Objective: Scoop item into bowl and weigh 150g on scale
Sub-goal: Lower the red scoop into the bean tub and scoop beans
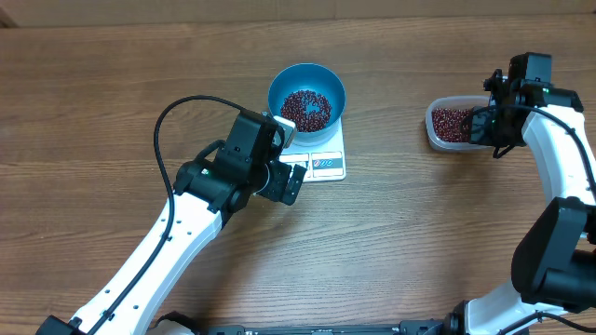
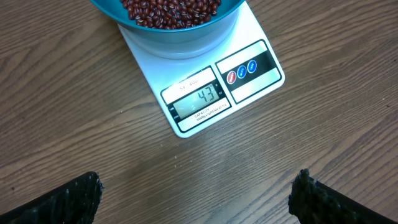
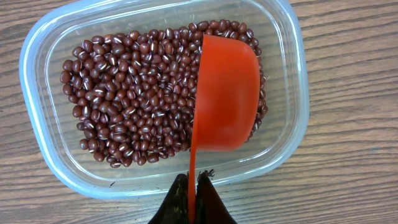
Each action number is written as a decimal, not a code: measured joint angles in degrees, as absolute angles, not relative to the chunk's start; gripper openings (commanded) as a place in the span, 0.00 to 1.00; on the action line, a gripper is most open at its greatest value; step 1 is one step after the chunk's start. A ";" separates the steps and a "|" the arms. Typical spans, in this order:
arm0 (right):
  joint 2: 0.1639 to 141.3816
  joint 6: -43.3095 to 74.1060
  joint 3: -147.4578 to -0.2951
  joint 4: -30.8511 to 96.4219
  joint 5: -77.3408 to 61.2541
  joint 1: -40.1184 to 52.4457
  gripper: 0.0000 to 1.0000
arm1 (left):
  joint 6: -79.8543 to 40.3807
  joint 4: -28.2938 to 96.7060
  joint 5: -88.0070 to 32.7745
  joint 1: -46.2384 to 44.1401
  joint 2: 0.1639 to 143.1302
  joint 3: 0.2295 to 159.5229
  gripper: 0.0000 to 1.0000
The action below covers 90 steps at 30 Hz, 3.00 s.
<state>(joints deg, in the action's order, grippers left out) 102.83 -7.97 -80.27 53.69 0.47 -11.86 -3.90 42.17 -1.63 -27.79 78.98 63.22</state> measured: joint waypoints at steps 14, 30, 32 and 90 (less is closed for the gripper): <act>102.83 -8.64 -80.27 54.52 0.45 -11.86 0.04 | -3.88 42.17 -1.63 -27.79 78.98 63.22 1.00; 102.83 -8.80 -80.27 54.70 0.47 -11.86 0.04 | -3.90 42.17 -1.63 -27.79 78.98 63.22 1.00; 102.83 -8.82 -80.27 54.70 0.45 -11.86 0.04 | -3.90 42.17 -1.63 -27.79 78.98 63.22 1.00; 102.94 -10.35 -77.65 52.49 -4.54 -11.86 0.04 | -3.90 42.17 -1.63 -27.79 78.98 63.22 1.00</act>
<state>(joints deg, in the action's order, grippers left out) 102.94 -10.35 -77.65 52.49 -4.54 -11.86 -3.90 42.17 -1.63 -27.79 78.98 63.22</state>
